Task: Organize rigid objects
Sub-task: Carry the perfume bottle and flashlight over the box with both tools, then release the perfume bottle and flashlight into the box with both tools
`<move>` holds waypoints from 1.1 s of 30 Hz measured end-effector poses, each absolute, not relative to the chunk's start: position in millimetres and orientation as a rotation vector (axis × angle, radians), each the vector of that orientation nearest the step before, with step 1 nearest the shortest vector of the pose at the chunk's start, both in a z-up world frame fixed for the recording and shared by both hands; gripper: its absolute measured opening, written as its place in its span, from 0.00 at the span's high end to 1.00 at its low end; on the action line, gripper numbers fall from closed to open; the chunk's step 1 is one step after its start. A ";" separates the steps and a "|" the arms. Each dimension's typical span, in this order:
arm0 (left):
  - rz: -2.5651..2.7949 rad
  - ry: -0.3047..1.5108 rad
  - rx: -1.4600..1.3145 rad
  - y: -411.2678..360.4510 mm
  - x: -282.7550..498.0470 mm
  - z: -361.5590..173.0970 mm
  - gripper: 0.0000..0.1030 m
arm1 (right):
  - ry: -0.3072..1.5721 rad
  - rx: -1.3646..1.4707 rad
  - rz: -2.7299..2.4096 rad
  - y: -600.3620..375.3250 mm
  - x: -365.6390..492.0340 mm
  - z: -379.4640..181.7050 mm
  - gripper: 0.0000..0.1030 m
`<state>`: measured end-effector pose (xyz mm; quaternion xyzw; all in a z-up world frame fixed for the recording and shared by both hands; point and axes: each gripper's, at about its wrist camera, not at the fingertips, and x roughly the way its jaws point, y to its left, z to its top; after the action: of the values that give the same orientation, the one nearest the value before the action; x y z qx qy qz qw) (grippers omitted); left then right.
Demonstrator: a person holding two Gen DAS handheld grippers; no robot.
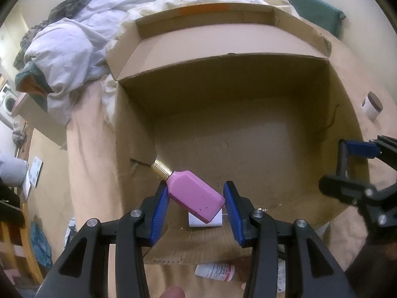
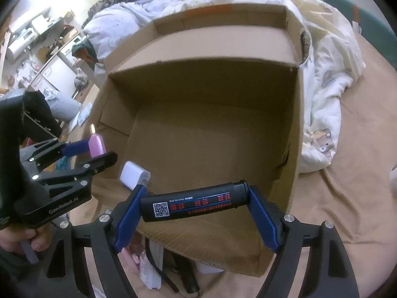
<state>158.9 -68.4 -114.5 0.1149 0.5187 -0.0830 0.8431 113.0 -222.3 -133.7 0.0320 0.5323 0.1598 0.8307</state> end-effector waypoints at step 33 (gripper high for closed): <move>-0.078 1.183 0.265 -54.2 171.0 -144.5 0.60 | 1.154 0.031 0.290 -215.2 120.9 -137.9 0.16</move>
<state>171.0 -54.2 -144.5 0.1243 0.5558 -0.0366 0.8211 120.9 -215.2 -137.9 0.0147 0.5434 0.1365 0.8282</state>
